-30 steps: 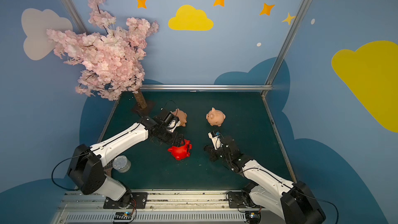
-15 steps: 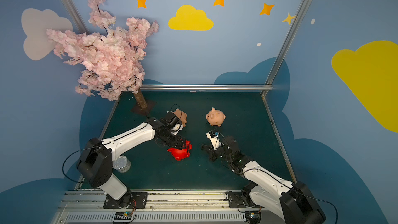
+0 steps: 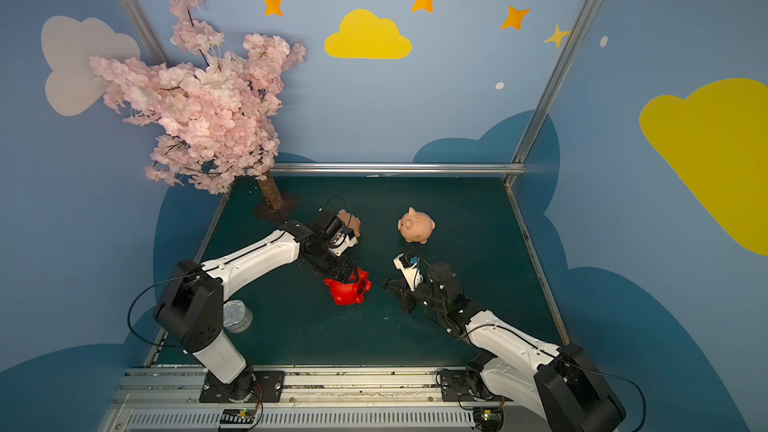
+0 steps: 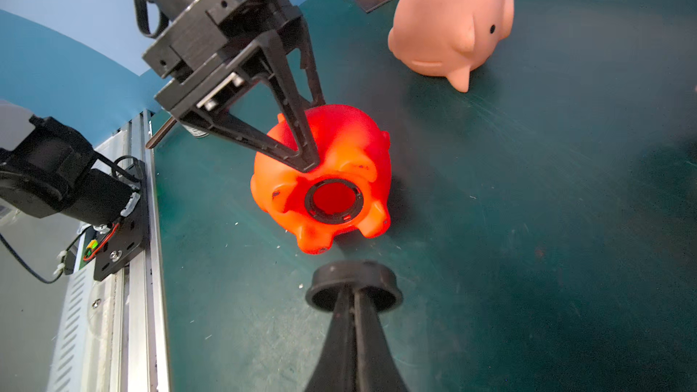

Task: Close piggy banks
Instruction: Adjust the piggy bank at the center of the board.

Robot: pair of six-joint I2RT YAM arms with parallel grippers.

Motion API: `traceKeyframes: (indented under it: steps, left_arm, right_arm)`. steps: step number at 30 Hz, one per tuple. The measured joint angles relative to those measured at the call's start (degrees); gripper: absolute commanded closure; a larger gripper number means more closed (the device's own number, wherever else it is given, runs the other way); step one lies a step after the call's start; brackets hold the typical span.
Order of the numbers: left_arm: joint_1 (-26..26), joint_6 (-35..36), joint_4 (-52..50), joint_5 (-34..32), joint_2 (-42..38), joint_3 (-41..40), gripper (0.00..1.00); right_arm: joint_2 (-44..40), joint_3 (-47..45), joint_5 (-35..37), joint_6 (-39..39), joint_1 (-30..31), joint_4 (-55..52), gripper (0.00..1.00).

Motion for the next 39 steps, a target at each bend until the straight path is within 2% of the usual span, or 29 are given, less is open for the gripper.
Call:
traceKeyframes:
  steps: [10,19,39]
  left_arm:
    - [2.16,2.73,0.98,3.1,0.31,-0.46,0.14]
    - [2.89,3.08,1.99,4.46,0.31,-1.01,0.14]
    - [2.99,3.13,2.01,4.61,0.31,-1.03,0.14]
  right_arm:
    - [7.74,0.02,0.42,-0.79,3.61,7.08,1.0]
    - [14.14,0.11,1.6,1.86,4.37,13.99,1.0]
    - [22.49,8.09,-3.23,4.37,4.37,10.36,1.0]
